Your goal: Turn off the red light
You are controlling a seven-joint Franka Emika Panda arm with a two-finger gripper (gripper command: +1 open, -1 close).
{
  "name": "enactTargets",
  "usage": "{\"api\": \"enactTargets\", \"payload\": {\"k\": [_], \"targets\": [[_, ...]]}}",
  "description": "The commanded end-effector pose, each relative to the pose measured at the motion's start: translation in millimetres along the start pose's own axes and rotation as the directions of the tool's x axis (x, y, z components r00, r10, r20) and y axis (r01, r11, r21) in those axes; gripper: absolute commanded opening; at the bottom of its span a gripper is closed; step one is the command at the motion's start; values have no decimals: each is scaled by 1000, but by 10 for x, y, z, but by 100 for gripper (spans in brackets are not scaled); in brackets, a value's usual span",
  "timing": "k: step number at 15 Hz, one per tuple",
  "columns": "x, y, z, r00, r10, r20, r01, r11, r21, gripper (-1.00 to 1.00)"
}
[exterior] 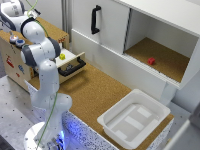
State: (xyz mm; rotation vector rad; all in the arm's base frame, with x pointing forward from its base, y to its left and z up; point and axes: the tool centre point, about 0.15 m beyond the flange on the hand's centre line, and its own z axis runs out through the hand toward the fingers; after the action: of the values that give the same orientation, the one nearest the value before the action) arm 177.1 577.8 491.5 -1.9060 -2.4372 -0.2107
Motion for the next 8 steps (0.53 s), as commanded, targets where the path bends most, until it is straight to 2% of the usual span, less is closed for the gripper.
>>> {"api": "enactTargets", "payload": {"k": [1,8], "targets": [[441,55,-32,983,-14,181,8,1000,30,-100],[429,-9,109,976,-19,216,18,1000,8,-100]]}}
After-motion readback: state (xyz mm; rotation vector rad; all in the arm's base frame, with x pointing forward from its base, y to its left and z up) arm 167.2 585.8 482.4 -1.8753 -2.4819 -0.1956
